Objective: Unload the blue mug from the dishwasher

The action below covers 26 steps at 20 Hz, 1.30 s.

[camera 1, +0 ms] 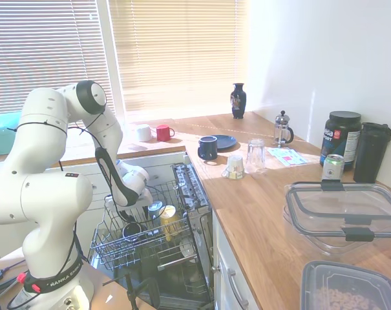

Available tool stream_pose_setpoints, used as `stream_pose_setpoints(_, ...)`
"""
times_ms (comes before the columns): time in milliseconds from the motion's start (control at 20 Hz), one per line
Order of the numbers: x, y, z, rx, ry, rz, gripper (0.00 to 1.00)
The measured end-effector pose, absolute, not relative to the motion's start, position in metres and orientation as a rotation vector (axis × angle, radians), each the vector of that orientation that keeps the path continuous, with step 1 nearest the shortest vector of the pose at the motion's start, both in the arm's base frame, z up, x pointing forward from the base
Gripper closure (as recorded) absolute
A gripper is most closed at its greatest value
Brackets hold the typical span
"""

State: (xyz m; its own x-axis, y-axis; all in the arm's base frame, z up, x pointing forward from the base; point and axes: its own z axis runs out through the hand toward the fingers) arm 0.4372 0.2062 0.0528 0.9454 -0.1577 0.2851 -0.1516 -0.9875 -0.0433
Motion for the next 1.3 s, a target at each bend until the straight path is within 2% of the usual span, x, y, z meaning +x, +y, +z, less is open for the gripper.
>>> stream_pose_setpoints(300,0.433,0.186,0.045,-3.083,0.286,-0.437,0.00)
stream_pose_setpoints(350,0.431,0.185,0.044,-3.084,0.290,-0.432,1.00)
stream_pose_setpoints(1300,0.417,0.188,0.039,-3.085,0.278,-0.405,1.00)
